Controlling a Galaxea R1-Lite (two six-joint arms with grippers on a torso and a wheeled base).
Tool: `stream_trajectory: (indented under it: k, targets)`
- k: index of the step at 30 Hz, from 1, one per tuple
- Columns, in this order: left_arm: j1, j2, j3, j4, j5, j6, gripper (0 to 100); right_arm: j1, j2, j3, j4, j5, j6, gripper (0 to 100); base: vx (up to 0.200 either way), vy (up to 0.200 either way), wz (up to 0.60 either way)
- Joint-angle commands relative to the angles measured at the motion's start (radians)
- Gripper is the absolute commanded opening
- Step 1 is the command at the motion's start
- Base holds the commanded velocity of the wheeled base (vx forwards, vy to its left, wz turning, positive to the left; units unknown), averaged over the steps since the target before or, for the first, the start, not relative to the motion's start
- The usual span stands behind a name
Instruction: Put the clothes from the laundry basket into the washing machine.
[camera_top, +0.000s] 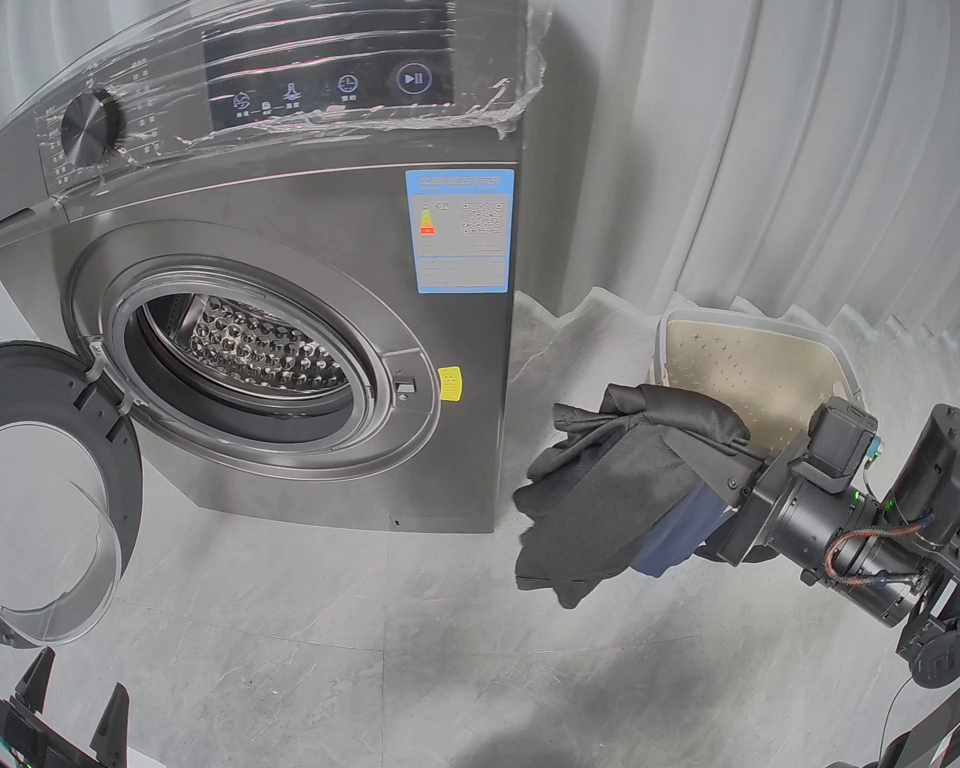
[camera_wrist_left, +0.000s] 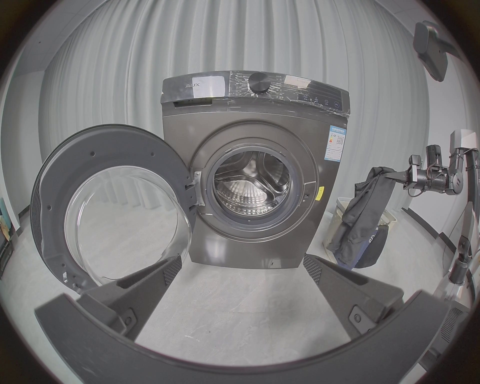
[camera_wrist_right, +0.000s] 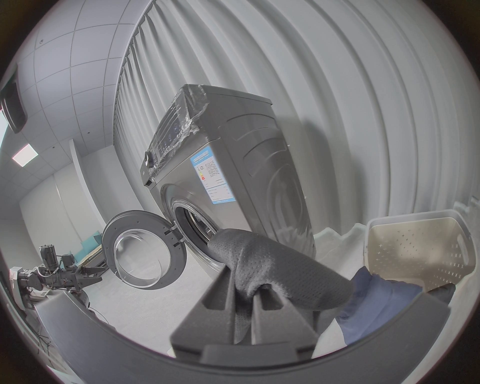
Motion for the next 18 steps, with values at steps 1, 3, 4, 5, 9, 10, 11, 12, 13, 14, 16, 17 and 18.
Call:
stream_trajectory:
  k: [1, 3, 4, 5, 9, 10, 11, 12, 13, 14, 16, 17, 18]
  targets:
    - [0.0, -0.01, 0.015, 0.0, 0.0, 0.0, 100, 0.001, 0.001, 0.0, 0.0, -0.001, 0.001, 0, 0.0, 0.0, 0.0]
    - [0.0, -0.01, 0.015, 0.0, 0.0, 0.0, 100, 0.001, 0.002, 0.002, 0.0, -0.001, 0.001, 0, -0.1, 0.0, 0.0]
    - [0.0, -0.01, 0.015, 0.0, 0.0, 0.0, 100, -0.001, 0.002, 0.0, 0.0, -0.001, 0.001, 0, -0.2, 0.0, 0.0]
    - [0.0, -0.01, 0.015, 0.0, 0.0, 0.0, 100, -0.001, 0.002, 0.0, 0.0, -0.001, 0.001, 0, -0.2, 0.0, 0.0]
    - [0.0, -0.01, 0.015, 0.0, 0.0, 0.0, 100, -0.001, 0.002, -0.001, 0.0, -0.001, 0.001, 0, -0.2, 0.0, 0.0]
    - [0.0, -0.01, 0.015, 0.0, 0.0, 0.0, 100, -0.001, 0.002, 0.0, 0.0, -0.001, 0.001, 0, -0.2, 0.0, 0.0]
    - [0.0, -0.01, 0.015, 0.0, 0.0, 0.0, 100, -0.001, 0.004, 0.002, 0.0, -0.001, 0.001, 0, -0.2, 0.0, 0.0]
    - [-0.001, -0.01, 0.015, 0.0, 0.0, 0.0, 100, -0.001, 0.005, 0.003, 0.0, -0.001, 0.001, 0, -0.2, 0.0, 0.0]
    - [0.0, -0.01, 0.015, 0.0, 0.0, 0.0, 100, -0.001, 0.007, 0.003, 0.0, -0.001, 0.001, 0, -0.2, 0.0, 0.0]
    - [0.0, -0.01, 0.015, 0.0, 0.0, 0.0, 100, -0.002, 0.007, 0.003, 0.0, -0.001, 0.001, 0, -0.2, 0.0, 0.0]
    - [0.0, -0.01, 0.015, 0.0, 0.0, 0.0, 100, -0.001, 0.007, 0.003, 0.0, -0.001, 0.001, 0, 0.0, 0.0, 0.0]
    - [0.0, -0.01, 0.015, 0.0, 0.0, 0.0, 100, -0.001, 0.007, 0.003, 0.0, -0.001, 0.001, 0, 0.0, 0.0, 0.0]
    - [0.0, -0.01, 0.015, 0.0, 0.0, 0.0, 100, -0.001, 0.007, 0.003, 0.0, -0.001, 0.001, 0, 0.0, 0.0, 0.0]
